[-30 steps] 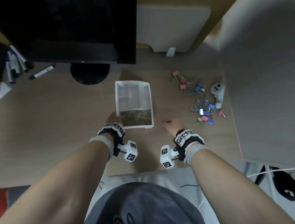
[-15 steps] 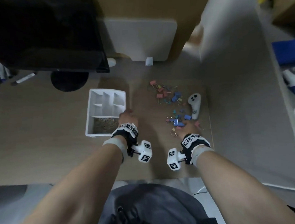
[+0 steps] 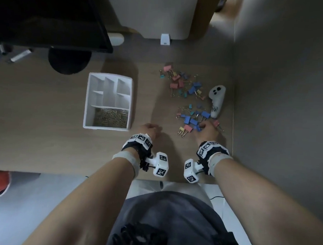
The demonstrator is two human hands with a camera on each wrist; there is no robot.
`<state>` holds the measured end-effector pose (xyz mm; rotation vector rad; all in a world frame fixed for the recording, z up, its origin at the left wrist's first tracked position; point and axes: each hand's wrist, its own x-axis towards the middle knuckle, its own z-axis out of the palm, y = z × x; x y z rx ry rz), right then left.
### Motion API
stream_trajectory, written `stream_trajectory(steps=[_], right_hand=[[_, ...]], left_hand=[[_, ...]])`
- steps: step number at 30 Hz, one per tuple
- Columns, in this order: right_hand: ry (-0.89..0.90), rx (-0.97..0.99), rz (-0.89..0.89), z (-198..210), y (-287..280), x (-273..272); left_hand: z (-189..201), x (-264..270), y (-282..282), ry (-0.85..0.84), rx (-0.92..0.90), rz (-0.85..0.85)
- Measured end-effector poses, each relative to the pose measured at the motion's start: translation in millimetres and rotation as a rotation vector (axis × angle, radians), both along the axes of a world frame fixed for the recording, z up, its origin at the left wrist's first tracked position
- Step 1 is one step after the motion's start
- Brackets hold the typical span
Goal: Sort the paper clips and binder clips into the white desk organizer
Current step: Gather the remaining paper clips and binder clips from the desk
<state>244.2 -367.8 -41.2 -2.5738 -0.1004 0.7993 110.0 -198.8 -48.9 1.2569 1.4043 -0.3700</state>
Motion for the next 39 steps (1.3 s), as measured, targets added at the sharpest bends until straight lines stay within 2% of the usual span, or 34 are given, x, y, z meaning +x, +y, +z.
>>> stream_trajectory(steps=[4,8,11,13,14,18,23,26,29,32,34,37,39], right_hand=[[0.056,0.114,-0.028,23,-2,8],[0.323,0.373,0.003,27,9,3],[0.300,0.420,-0.058,22,18,2],[0.161,0.348,-0.126,16,17,6],[0.115,0.276,-0.106,12,15,6],[0.025,-0.025,0.123,-15,16,-7],[-0.076,-0.097,0.084,-22,23,-21],[-0.039,-0.082,-0.032,-16,23,-18],[-0.002,0.046,-0.091,-13,24,-8],[0.012,0.138,-0.034,-6,29,2],[0.012,0.104,-0.026,-3,27,6],[0.133,0.000,0.147,1,20,2],[0.206,0.004,0.281,0,18,-6]], left_hand=[[-3,20,-14,-0.050,-0.054,-0.092],[15,43,-28,-0.203,-0.342,0.046],[19,48,-24,-0.284,-0.372,0.126],[15,45,-12,-0.240,-0.309,0.194],[11,41,-5,-0.196,-0.279,0.236],[4,22,13,-0.133,-0.254,0.277],[5,10,23,-0.077,-0.306,0.230],[7,14,22,-0.058,-0.348,0.226],[11,25,20,-0.064,-0.368,0.255],[11,39,18,-0.069,-0.387,0.298],[8,43,18,-0.084,-0.374,0.318],[4,44,20,-0.114,-0.349,0.336],[4,42,23,-0.112,-0.335,0.349]])
